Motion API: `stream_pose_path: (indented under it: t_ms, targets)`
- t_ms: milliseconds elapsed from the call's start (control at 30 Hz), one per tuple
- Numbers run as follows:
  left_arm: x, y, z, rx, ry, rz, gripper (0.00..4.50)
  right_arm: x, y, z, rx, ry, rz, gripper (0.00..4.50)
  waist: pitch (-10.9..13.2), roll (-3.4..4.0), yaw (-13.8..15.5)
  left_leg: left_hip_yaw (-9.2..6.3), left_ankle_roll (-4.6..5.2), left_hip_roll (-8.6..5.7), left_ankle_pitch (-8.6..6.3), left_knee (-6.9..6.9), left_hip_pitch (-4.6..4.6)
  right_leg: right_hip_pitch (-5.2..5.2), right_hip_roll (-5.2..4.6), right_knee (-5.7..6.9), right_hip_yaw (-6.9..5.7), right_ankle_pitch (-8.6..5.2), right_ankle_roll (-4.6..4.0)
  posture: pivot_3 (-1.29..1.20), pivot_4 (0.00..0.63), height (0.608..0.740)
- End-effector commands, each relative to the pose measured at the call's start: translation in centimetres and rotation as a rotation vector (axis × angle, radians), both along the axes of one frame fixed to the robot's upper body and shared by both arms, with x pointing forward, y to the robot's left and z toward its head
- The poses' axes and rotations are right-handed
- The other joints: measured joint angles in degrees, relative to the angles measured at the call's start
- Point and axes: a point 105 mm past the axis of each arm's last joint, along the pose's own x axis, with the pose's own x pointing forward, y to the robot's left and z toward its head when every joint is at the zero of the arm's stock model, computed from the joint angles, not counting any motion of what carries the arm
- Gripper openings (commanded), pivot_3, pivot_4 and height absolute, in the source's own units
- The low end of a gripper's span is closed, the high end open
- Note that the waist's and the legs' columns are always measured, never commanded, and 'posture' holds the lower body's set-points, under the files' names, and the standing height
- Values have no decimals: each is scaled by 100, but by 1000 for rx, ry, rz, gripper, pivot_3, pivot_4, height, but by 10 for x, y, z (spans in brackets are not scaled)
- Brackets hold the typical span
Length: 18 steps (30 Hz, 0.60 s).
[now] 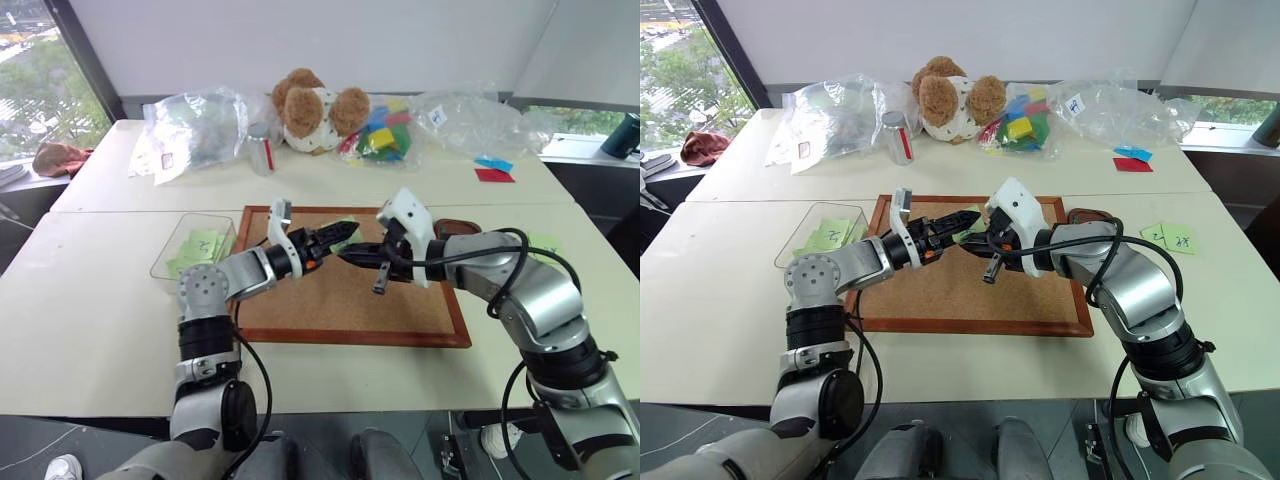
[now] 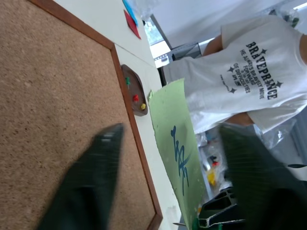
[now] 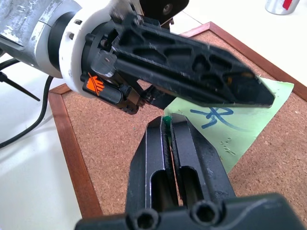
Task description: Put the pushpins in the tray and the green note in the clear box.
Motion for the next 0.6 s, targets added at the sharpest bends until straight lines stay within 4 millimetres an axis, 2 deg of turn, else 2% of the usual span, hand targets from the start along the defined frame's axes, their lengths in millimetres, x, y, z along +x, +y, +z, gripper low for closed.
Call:
stream_pose_path:
  t_ms: [33,100,133,333,600]
  targets:
    - [-3,-1,9,-42,-11,2,1291,-4,3,19,5,-81,23,0,0,0,1,0,0,0,0,0,0,0,0,0,0,0,0,0,150,740]
    - [-3,-2,7,-49,4,4,226,-3,3,20,6,-85,20,0,0,0,0,0,0,0,0,0,0,0,0,0,0,0,0,0,150,740]
    - [-4,-3,6,-52,9,4,57,-3,2,21,6,-86,20,0,0,0,0,0,0,0,0,0,0,0,0,0,0,0,0,0,150,740]
    - [-6,-3,6,-62,22,16,57,-2,1,22,10,-83,12,0,0,0,0,0,-1,0,1,0,0,0,0,1,0,0,0,0,150,740]
    - [3,6,8,-62,13,64,57,-3,1,22,24,-62,10,0,0,0,-3,0,-4,-1,2,2,1,-1,1,4,0,0,0,0,150,740]
